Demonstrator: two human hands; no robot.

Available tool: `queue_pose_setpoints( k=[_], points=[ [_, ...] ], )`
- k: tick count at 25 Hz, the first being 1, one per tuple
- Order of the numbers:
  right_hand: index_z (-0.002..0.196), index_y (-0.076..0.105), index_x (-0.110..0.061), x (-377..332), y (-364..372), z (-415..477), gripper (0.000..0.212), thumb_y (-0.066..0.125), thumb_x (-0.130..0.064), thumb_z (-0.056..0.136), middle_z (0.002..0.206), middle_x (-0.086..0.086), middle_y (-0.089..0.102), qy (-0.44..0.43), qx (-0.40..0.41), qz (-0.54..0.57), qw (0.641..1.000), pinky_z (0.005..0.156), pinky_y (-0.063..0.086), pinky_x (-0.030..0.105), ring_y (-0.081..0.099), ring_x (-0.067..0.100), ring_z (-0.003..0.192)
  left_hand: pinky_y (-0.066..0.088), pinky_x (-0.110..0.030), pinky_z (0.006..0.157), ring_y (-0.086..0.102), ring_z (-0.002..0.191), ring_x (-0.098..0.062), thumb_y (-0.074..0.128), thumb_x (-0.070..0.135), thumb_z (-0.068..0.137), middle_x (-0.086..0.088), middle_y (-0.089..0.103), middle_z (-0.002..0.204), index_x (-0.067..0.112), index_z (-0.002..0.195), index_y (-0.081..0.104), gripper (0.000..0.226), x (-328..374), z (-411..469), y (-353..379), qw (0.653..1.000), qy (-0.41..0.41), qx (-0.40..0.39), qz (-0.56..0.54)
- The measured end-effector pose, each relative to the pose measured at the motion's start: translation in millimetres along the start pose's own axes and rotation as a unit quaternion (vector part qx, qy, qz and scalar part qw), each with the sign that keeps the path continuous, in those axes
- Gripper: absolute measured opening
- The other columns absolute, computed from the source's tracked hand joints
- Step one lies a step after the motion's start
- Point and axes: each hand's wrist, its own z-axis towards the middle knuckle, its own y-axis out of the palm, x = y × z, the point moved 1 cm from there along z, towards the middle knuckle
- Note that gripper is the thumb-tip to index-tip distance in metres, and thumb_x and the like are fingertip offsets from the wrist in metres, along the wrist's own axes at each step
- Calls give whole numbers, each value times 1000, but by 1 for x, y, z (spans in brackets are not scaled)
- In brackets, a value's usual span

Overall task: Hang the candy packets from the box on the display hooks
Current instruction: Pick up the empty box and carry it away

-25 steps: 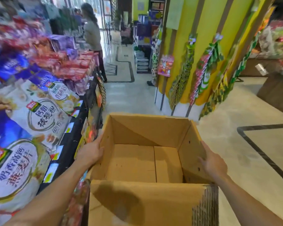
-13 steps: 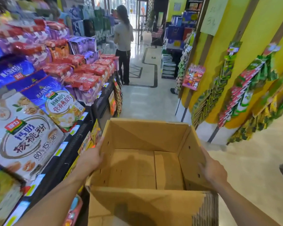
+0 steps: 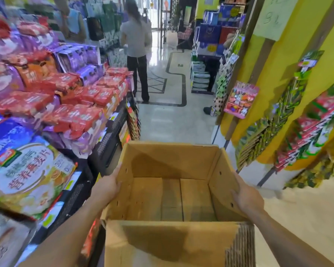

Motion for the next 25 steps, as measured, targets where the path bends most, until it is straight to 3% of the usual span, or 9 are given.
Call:
queue_pose_setpoints(
  k=[3,6,10,12,15,20,25],
  points=[
    [163,10,-43,-16,-7,59,80,60,-34,100,62,-4,62,-2,2,-3,1000,45,47,35,57,16,52,59,-41,80,71,95,-34,52,39,103,-15,72,107,47,163,-3,81,17,71,-9,1000,11,6,-5],
    [164,9,-41,-21,-1,140,83,61,-37,99,59,-3,61,4,-5,-16,1000,46,51,41,57,18,49,59,-43,83,71,99,-36,51,40,103,-18,73,110,48,163,-4,82,37,153,-7,1000,13,-7,11],
    [163,8,-43,-24,10,260,81,59,-39,100,62,-3,63,-1,-25,-6,1000,48,54,40,60,18,51,60,-42,79,71,94,-33,49,42,102,-15,72,106,47,163,-6,81,73,260,-2,1000,3,-22,18],
    [163,12,-40,-32,3,317,79,59,-37,101,65,-1,65,-14,-24,2,1000,45,49,36,59,17,52,60,-41,79,71,96,-33,49,41,102,-14,71,110,50,162,-4,80,89,308,-3,999,-21,-23,7],
    [164,12,-36,-48,-8,405,79,59,-32,101,60,1,62,-35,-45,-8,998,37,35,30,54,16,46,58,-38,71,71,88,-33,49,41,101,-9,66,92,53,160,-4,81,116,380,-11,999,-47,-27,1],
    [163,11,-41,-75,-11,528,78,58,-37,101,64,-1,64,-23,-69,-26,997,38,35,30,59,18,51,55,-38,65,66,78,-31,45,34,104,-11,71,93,49,161,-11,81,137,486,-15,998,-50,-40,4],
    [162,9,-44,-121,13,645,77,57,-41,102,65,-4,62,-11,-87,-17,996,41,37,30,60,17,55,56,-39,73,70,93,-33,49,34,104,-15,73,108,42,164,-5,81,139,616,-10,997,-48,-58,11]
  ],
)
